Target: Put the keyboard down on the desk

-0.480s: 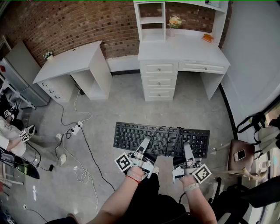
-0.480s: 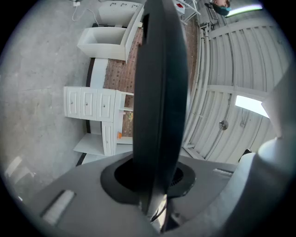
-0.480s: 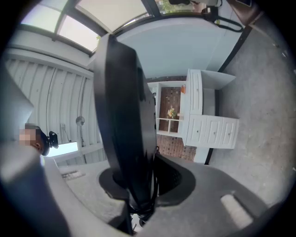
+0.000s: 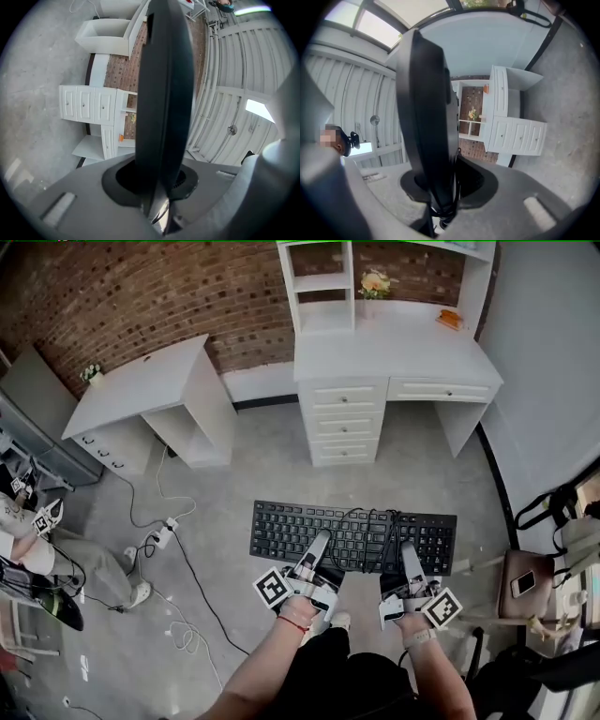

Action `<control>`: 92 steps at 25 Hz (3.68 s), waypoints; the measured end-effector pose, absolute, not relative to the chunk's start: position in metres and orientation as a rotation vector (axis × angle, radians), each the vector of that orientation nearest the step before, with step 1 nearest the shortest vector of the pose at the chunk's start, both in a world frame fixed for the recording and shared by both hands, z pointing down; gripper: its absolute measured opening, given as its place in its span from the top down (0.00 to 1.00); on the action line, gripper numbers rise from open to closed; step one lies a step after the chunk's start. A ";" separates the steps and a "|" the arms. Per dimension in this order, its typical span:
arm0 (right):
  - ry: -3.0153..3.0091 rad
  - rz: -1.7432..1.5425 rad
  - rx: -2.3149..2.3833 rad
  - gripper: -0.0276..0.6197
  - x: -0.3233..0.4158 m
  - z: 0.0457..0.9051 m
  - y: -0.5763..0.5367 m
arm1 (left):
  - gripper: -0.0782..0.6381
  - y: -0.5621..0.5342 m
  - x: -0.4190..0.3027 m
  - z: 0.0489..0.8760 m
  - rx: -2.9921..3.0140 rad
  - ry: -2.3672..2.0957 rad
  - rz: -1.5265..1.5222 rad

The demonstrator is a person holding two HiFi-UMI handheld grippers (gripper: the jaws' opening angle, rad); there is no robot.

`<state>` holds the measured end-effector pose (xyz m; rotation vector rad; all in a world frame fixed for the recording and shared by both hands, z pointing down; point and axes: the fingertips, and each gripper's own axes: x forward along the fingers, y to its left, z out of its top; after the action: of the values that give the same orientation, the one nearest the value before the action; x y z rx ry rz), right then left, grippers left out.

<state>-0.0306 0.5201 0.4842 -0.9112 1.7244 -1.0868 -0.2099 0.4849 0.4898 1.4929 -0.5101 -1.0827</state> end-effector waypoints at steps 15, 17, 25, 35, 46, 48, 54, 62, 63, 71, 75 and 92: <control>1.719 -1.102 -0.939 0.84 -0.033 0.483 0.445 | 0.78 0.411 -0.213 0.495 1.446 -0.521 -1.075; 1.721 -1.114 -0.943 0.83 -0.033 0.480 0.432 | 0.79 0.399 -0.213 0.492 1.438 -0.526 -1.079; 1.716 -1.134 -0.912 0.83 -0.022 0.484 0.385 | 0.79 0.356 -0.203 0.495 1.430 -0.543 -1.090; 1.700 -1.170 -0.899 0.83 0.016 0.493 0.310 | 0.79 0.282 -0.167 0.499 1.436 -0.578 -1.074; 1.705 -1.188 -0.894 0.83 0.045 0.498 0.249 | 0.78 0.224 -0.137 0.503 1.423 -0.584 -1.085; 1.703 -1.192 -0.894 0.83 0.050 0.499 0.245 | 0.78 0.219 -0.132 0.505 1.426 -0.587 -1.077; 1.704 -1.203 -0.906 0.83 0.060 0.504 0.233 | 0.78 0.208 -0.123 0.506 1.424 -0.599 -1.065; 1.673 -1.251 -0.895 0.83 0.064 0.511 0.207 | 0.78 0.184 -0.117 0.513 1.403 -0.617 -1.061; 1.671 -1.253 -0.898 0.83 0.065 0.512 0.202 | 0.78 0.178 -0.117 0.513 1.401 -0.616 -1.057; 1.669 -1.262 -0.917 0.83 0.073 0.513 0.152 | 0.78 0.126 -0.109 0.513 1.393 -0.616 -1.041; 1.667 -1.272 -0.920 0.83 0.072 0.516 0.122 | 0.79 0.097 -0.109 0.518 1.393 -0.614 -1.031; 1.641 -1.258 -0.967 0.84 0.092 0.522 0.016 | 0.80 -0.015 -0.085 0.524 1.449 -0.556 -0.924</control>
<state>0.0921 0.0155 0.5223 -0.9670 1.6413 -1.2583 -0.0853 -0.0147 0.5239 1.4486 -0.5563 -0.9245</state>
